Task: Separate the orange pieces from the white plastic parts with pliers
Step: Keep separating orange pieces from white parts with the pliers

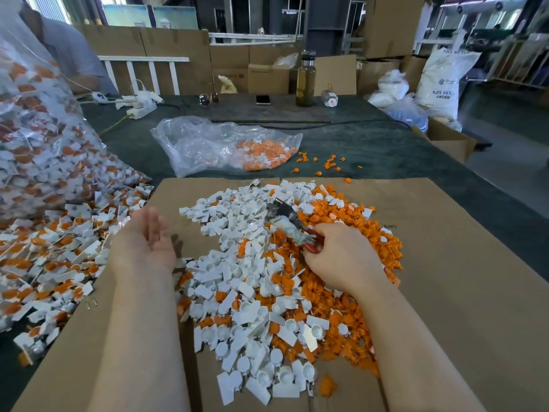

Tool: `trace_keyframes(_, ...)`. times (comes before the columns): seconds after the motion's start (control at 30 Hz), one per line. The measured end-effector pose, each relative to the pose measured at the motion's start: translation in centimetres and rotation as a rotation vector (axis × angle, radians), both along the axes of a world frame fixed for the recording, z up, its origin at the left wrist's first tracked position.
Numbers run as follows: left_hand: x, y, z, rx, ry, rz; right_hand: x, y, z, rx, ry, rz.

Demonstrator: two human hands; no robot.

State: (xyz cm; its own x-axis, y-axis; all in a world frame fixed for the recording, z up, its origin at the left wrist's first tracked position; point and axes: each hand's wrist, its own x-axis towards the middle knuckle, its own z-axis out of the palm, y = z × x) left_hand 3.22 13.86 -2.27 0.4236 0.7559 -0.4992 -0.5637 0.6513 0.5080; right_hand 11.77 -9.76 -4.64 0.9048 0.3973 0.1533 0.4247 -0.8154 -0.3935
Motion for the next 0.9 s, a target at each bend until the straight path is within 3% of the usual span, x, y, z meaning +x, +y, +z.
trace_keyframes(0.1,0.6,-0.6,0.1,0.351,0.383,-0.25,0.1,-0.4,0.0,-0.079,0.006,0.027)
trace_keyframes(0.33,2.1,-1.7,-2.2,1.257,1.102,-0.608,0.1,-0.4,0.1,-0.131,0.044,0.066)
trace_keyframes(0.4,2.4,-1.4,-2.7,1.397,1.228,-0.649,0.1,-0.5,0.2,-0.143,0.04,0.064)
trace_keyframes(0.6,2.3,-2.0,-2.5,1.43,1.34,-0.589,-0.3,-0.4,0.3,-0.153,0.032,0.113)
trace_keyframes(0.7,2.4,-2.0,-2.6,1.416,1.307,-0.567,-0.4,-0.2,0.3,-0.142,0.032,0.122)
trace_keyframes(0.8,2.5,-2.2,-2.4,1.347,1.139,-0.56,-0.5,-0.1,0.1,-0.081,0.003,0.082)
trace_keyframes(0.9,2.5,-3.0,-1.6,1.216,0.847,-0.517,-0.3,-0.1,0.2,0.032,-0.02,0.029)
